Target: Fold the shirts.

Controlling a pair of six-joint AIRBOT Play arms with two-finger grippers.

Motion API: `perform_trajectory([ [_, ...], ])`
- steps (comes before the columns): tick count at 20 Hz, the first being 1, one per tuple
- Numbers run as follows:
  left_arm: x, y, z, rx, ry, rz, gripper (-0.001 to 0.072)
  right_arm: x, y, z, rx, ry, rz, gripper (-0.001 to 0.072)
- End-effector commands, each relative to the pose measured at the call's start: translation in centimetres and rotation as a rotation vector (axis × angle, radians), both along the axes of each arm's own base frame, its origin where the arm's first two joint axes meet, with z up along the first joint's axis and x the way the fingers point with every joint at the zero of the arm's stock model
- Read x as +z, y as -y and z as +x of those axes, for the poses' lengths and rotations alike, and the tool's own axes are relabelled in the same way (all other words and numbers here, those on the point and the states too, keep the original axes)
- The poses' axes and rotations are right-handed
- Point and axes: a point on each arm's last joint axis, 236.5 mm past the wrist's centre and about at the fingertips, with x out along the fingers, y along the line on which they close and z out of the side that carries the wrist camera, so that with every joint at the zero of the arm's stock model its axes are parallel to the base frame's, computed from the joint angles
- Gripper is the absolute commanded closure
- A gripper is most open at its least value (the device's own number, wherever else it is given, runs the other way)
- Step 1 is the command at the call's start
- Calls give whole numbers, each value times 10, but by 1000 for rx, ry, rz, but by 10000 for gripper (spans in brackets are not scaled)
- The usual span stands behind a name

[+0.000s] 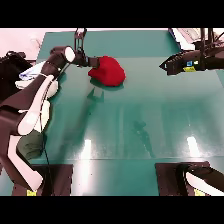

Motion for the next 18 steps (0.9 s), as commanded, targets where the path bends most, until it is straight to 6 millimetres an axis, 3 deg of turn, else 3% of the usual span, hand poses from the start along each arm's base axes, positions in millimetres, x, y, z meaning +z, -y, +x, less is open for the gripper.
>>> perform_trajectory([
  [1,-36,7,18,18,-1,-55,22,1,0,0,1,1,1,696],
  [3,-32,8,22,27,19,-76,25,1,-1,0,1,1,1,695],
  [4,-29,9,23,27,23,-79,70,1,-1,0,1,1,1,696],
  [7,-20,11,22,15,22,-76,686,1,-1,-1,2,2,2,695],
  [9,7,14,20,-17,24,-67,682,10,0,-2,1,25,5,696],
  [10,36,16,20,-44,66,-60,682,22,0,-3,-1,55,9,696],
  [11,82,16,20,-64,161,-62,682,37,1,-5,-2,90,15,696],
  [13,197,6,3,-65,396,-97,682,75,2,-11,-5,184,29,696],
  [15,299,-8,-45,-65,548,-142,682,116,4,-18,-9,283,46,696],
  [17,365,-15,-106,-102,623,-162,682,147,6,-27,-10,358,58,696],
  [18,385,-14,-133,-126,642,-167,682,159,6,-31,-10,385,63,696],
])
